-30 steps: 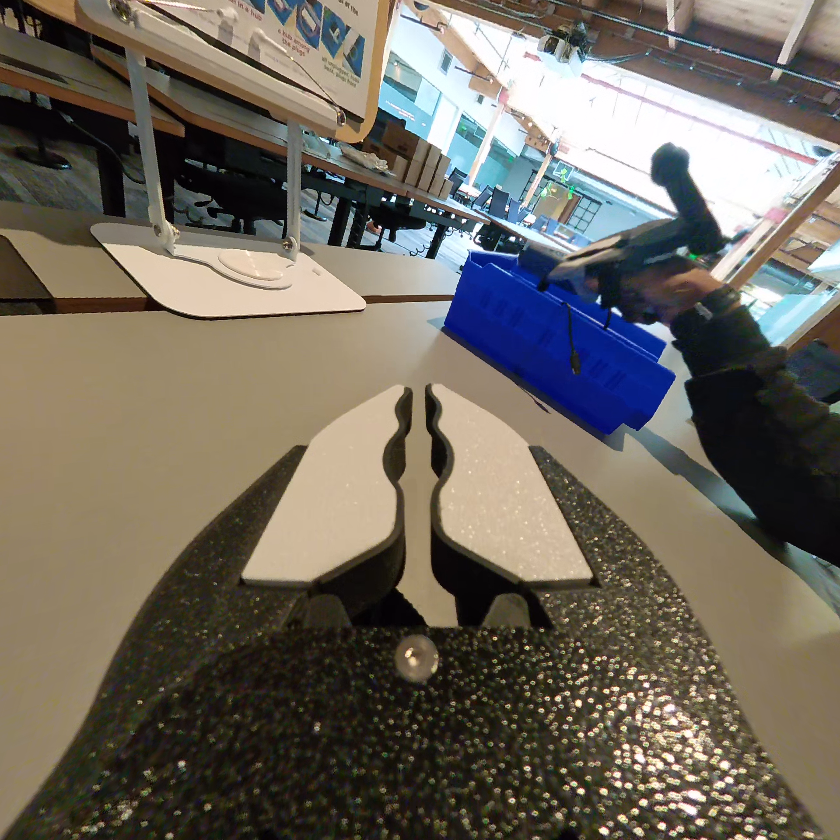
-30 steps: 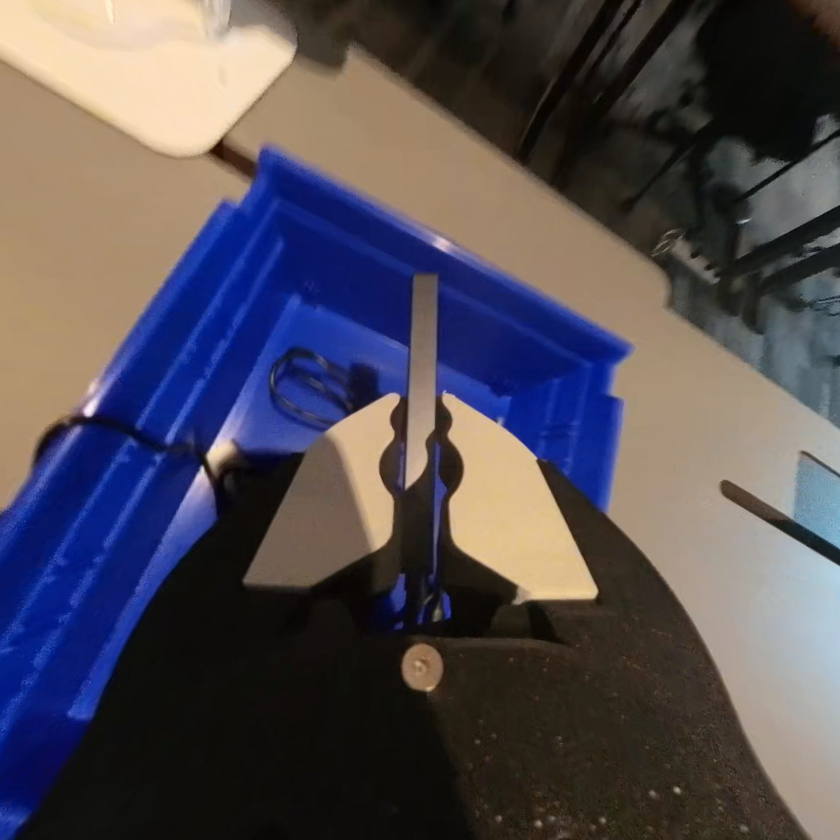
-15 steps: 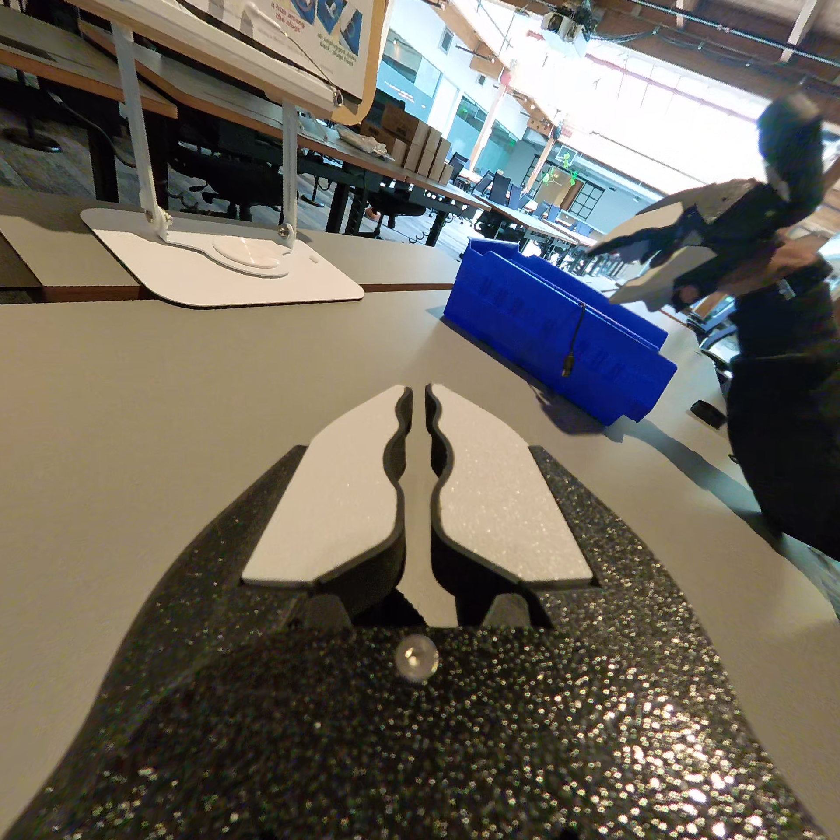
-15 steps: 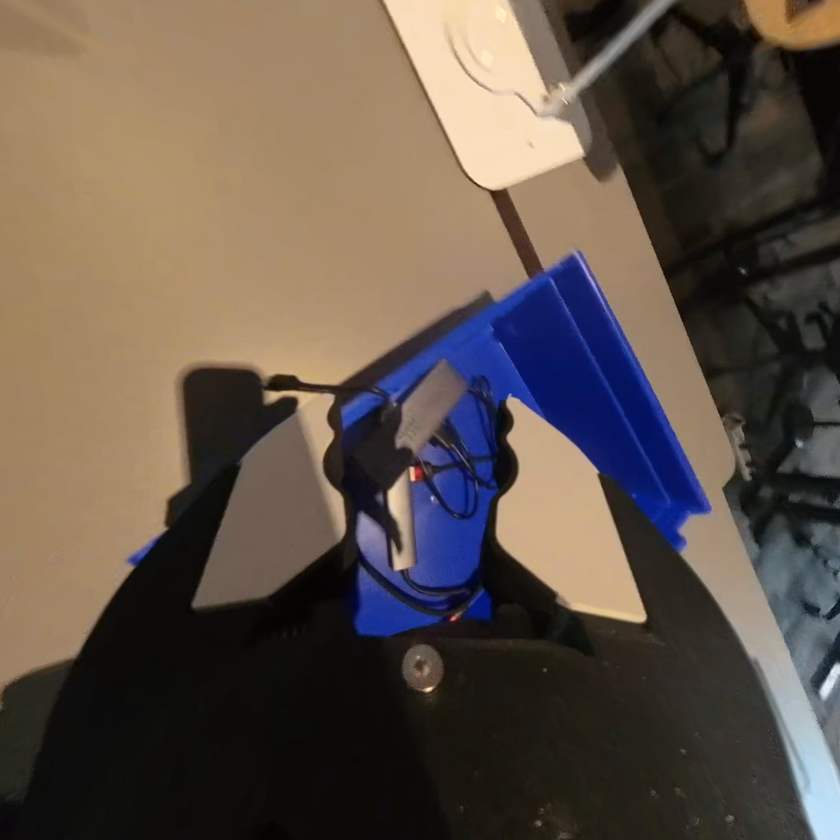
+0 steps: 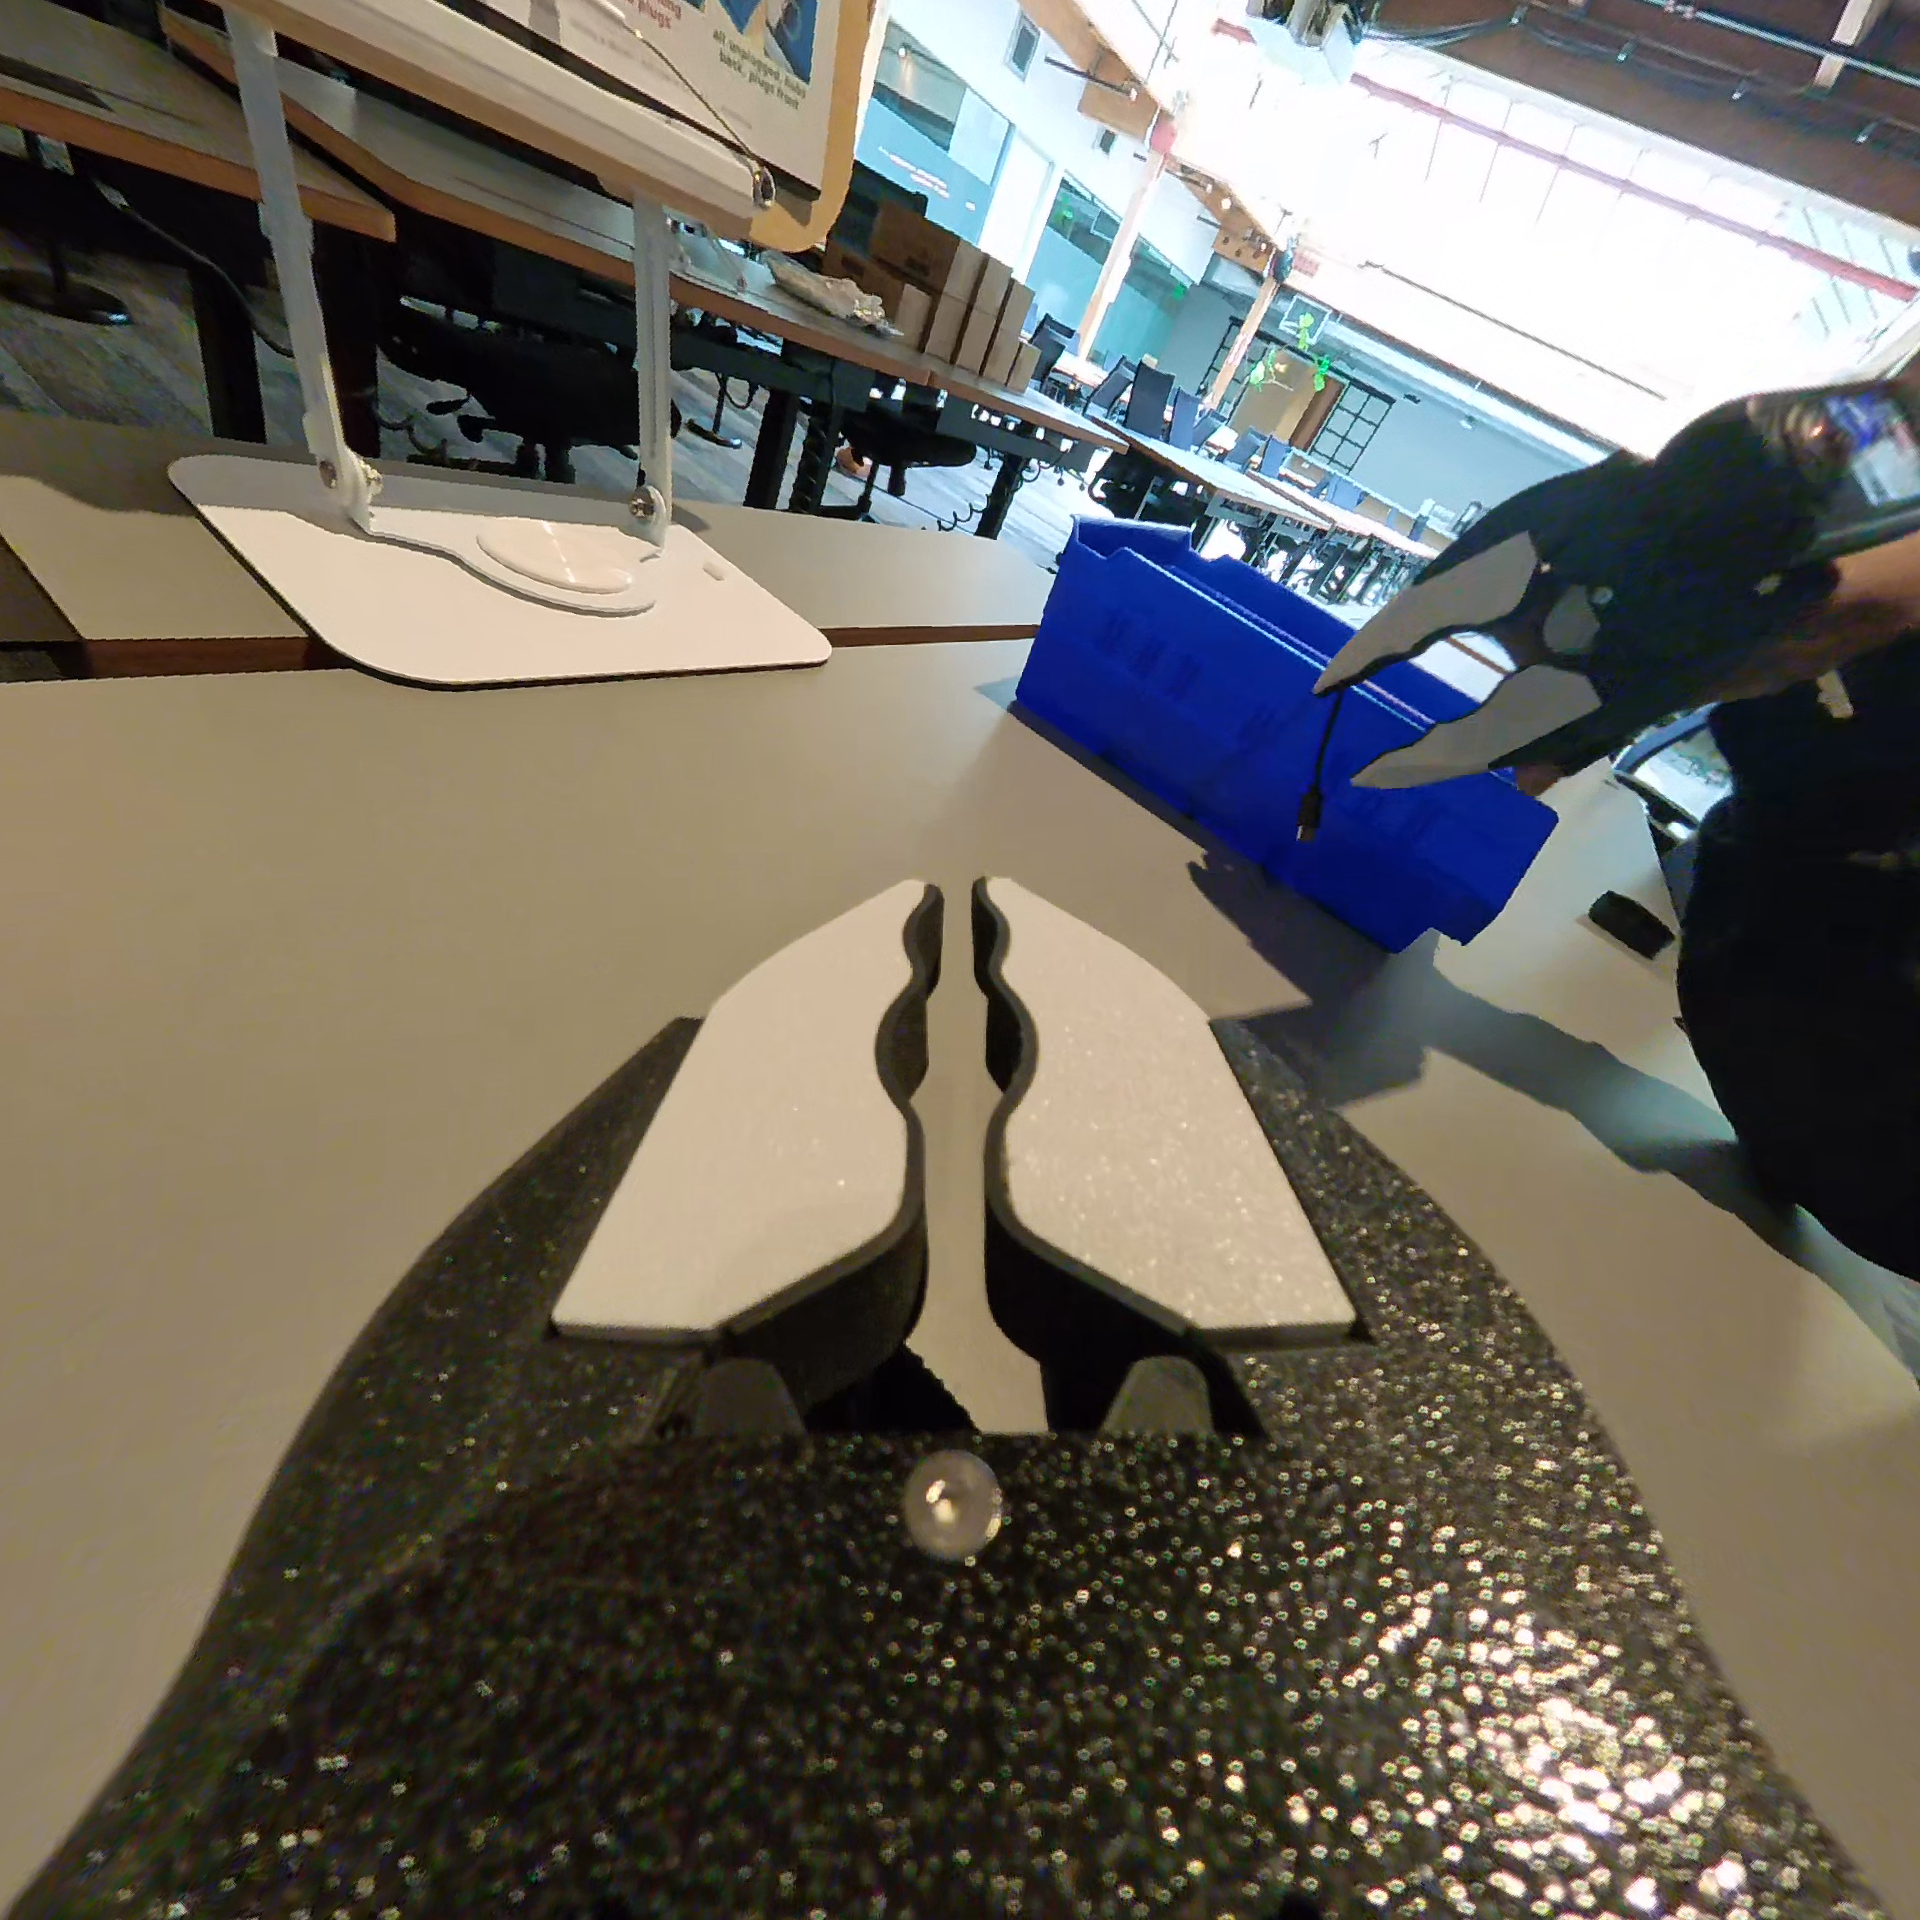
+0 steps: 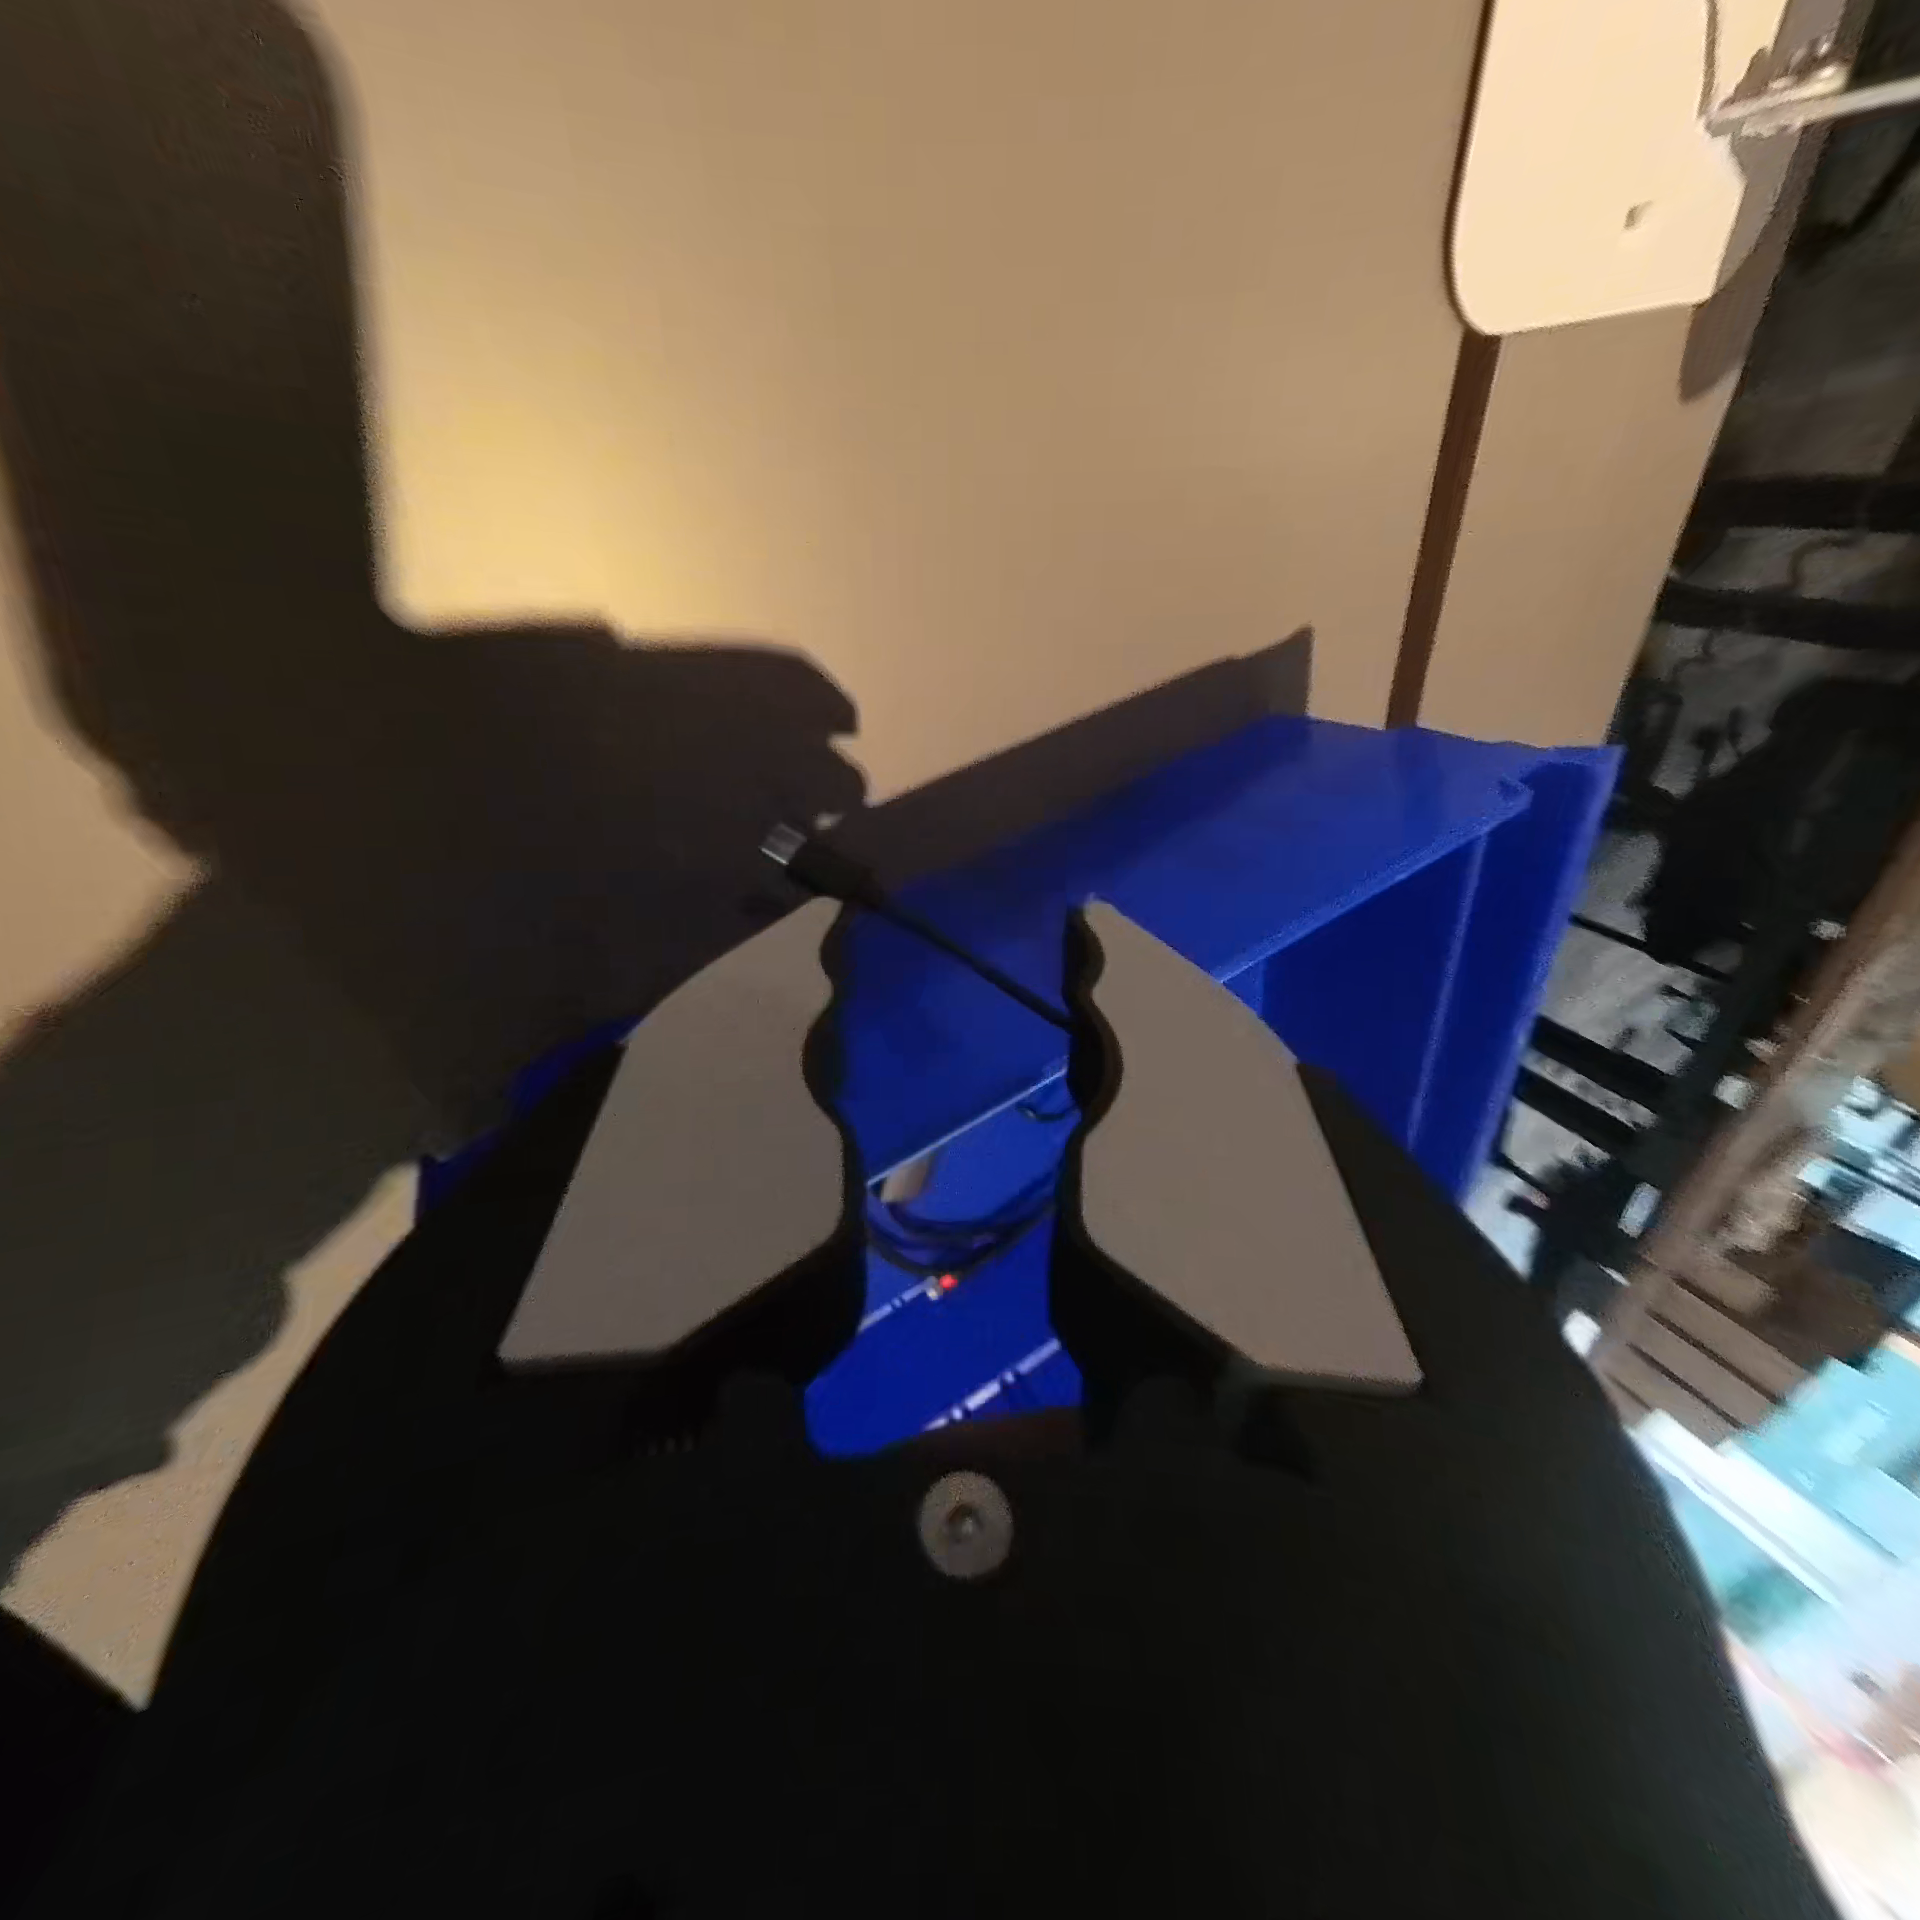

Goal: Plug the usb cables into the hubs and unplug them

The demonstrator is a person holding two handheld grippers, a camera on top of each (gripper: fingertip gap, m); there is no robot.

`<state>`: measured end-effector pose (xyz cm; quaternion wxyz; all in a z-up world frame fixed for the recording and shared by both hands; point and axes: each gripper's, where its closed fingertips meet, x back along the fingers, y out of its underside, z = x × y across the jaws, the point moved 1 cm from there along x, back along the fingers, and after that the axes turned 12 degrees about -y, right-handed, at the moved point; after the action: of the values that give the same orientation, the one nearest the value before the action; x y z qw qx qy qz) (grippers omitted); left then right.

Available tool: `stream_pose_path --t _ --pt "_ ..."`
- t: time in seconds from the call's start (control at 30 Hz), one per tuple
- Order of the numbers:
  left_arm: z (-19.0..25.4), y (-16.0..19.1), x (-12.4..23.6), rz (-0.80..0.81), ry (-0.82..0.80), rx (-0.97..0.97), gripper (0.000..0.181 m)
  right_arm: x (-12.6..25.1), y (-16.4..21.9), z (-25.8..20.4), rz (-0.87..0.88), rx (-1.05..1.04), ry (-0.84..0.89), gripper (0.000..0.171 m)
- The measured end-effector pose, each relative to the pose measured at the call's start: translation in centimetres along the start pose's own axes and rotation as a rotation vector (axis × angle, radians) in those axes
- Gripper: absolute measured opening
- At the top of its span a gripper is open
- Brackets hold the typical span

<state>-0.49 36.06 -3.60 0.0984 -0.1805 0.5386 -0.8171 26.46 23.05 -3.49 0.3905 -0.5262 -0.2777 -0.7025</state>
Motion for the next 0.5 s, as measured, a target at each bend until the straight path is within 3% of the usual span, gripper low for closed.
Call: stream_pose_path --t 0.1,0.2,0.27,0.4,0.5 --pt "0.1 0.2 -0.1 -0.012 -0.002 -0.008 0.005 0.2 0.0 0.1 -0.086 0.025 0.065 0.048" --pt "0.2 0.3 -0.1 -0.022 -0.005 -0.016 0.005 2.7 -0.8 1.3 -0.028 -0.054 0.192 0.057" --pt "0.2 0.4 -0.1 -0.026 -0.007 -0.021 0.005 4.4 -3.2 1.7 0.126 -0.156 0.266 0.059" --pt "0.1 0.3 -0.1 -0.022 -0.010 -0.013 0.005 4.9 -10.9 -0.7 0.668 -0.431 0.206 0.058" --pt "0.1 0.3 -0.1 -0.020 -0.012 -0.008 0.005 1.9 -10.2 -3.1 0.797 -0.672 0.238 0.057"
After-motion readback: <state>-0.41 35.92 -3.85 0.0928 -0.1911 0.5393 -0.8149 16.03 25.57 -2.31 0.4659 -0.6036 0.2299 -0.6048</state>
